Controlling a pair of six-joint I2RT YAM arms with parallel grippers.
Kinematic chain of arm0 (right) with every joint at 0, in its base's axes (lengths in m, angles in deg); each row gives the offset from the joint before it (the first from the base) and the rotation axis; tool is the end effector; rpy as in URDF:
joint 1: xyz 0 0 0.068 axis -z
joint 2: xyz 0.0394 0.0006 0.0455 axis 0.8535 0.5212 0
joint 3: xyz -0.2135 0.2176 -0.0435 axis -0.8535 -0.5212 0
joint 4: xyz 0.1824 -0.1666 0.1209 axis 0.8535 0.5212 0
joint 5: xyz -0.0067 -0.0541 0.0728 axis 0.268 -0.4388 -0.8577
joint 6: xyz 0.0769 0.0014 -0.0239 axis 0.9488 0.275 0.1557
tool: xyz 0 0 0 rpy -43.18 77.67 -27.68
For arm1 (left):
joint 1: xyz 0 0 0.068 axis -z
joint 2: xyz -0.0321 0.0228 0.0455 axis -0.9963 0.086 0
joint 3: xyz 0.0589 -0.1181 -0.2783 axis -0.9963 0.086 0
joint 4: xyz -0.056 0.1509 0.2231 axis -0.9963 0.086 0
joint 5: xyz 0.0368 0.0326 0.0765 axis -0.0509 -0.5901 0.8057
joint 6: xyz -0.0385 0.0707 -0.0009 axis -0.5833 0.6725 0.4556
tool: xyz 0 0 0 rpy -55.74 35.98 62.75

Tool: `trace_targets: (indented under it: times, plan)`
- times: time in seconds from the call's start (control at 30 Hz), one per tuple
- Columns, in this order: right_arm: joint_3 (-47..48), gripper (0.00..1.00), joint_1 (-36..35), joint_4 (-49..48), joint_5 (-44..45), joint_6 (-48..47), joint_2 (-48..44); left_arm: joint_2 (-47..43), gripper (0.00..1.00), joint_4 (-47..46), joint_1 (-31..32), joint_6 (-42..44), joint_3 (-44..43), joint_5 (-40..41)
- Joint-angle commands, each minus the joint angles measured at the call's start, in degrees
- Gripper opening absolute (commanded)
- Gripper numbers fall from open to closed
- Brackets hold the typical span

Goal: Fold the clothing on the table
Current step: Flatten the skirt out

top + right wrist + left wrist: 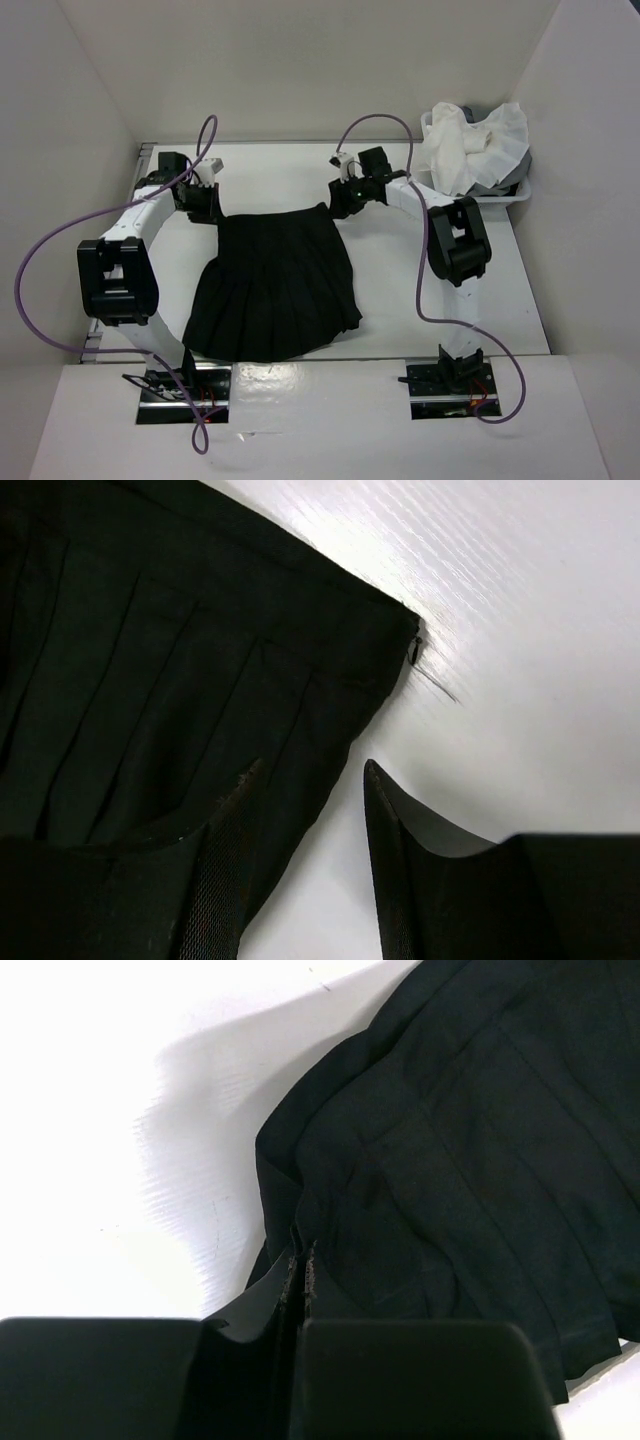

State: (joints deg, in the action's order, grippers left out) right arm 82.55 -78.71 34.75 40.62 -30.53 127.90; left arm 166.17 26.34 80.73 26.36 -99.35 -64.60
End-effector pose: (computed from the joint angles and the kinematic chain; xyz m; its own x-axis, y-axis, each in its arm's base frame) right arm 0.4644 0.2092 0.1900 -0.6016 -0.3667 -0.7097 -0.7223 0.6291 0.2873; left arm 0.4012 0.0010 0.2499 -0.8259 -0.0179 -0.5636 0.2017 0.9240 -0.3249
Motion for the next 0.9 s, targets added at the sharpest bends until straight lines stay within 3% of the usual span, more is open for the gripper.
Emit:
trace_targets:
  times: [0.0,0.37,0.87]
  plan:
    - [4.8,0.49,-0.5,1.3,-4.1,-1.6,3.7,0.2,0.0,-0.9,-0.3,0.6,0.1,-2.2]
    - [17.1,0.49,-0.5,8.0,-6.2,-3.3,13.5,0.2,0.0,-1.5,-0.3,1.1,1.2,-2.8]
    - [25.0,0.49,-0.5,12.7,-8.6,-4.3,20.3,0.8,0.0,-1.5,-0.3,2.2,1.2,-3.9]
